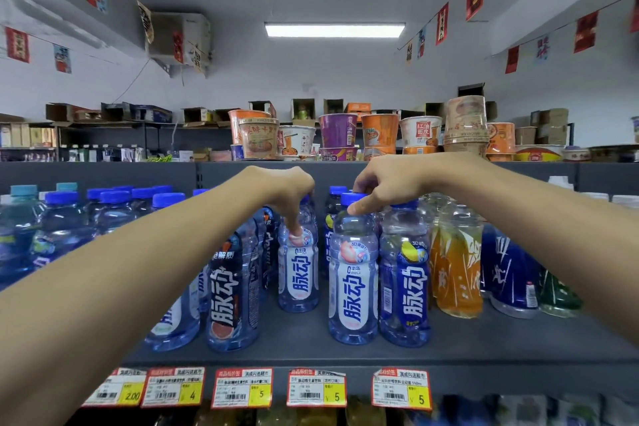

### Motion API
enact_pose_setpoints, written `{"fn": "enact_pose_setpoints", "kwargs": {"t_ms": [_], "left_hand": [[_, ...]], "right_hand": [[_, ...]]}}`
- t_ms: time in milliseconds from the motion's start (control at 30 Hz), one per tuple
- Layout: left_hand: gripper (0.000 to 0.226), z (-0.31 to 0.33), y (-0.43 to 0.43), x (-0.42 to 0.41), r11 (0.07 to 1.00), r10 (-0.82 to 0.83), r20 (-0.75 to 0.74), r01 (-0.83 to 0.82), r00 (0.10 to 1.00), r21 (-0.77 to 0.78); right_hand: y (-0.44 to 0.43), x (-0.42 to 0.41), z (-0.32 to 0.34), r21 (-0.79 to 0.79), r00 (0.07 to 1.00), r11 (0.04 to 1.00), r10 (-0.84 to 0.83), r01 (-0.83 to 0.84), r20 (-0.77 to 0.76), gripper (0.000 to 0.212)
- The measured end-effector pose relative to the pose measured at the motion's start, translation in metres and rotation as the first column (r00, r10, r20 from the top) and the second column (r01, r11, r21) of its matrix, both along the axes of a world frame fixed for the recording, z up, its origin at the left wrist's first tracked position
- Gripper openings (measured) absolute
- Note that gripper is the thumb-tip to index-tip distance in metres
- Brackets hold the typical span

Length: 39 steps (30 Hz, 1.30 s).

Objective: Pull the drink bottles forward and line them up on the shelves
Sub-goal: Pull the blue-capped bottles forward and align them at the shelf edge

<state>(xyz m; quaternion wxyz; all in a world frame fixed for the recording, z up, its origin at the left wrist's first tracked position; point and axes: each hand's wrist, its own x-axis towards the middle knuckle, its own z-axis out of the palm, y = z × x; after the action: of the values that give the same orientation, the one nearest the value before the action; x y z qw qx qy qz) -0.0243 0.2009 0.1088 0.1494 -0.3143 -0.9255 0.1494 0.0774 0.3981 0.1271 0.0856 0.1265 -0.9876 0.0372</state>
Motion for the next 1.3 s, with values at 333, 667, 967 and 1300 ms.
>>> {"fn": "enact_pose_setpoints", "kwargs": {"t_ms": [333,667,967,1300], "left_hand": [[0.095,0.0,-0.002,-0.002,0.999,-0.017,0.007,0.017,1.0,0.043],[0.113,-0.002,-0.003,0.007,0.999,0.015,0.019,-0.016,1.0,0.044],[0.101,0.008,-0.046,0.039,0.96,-0.101,0.071,0.078,0.992,0.27],[0.113,-0.084,-0.028,0.093,0.62,-0.388,0.038,0.231,0.921,0.75]], "right_hand": [[-0.01,0.012,-0.007,0.093,0.998,0.995,-0.021,0.027,-0.059,0.082],[-0.027,0.007,-0.025,0.197,0.995,0.98,-0.007,0.027,-0.101,0.101],[-0.06,0.002,-0.029,0.142,0.992,0.99,0.015,0.002,-0.122,0.108],[-0.038,0.037,-0.079,0.107,0.828,0.991,-0.002,0.075,-0.561,0.103]]}}
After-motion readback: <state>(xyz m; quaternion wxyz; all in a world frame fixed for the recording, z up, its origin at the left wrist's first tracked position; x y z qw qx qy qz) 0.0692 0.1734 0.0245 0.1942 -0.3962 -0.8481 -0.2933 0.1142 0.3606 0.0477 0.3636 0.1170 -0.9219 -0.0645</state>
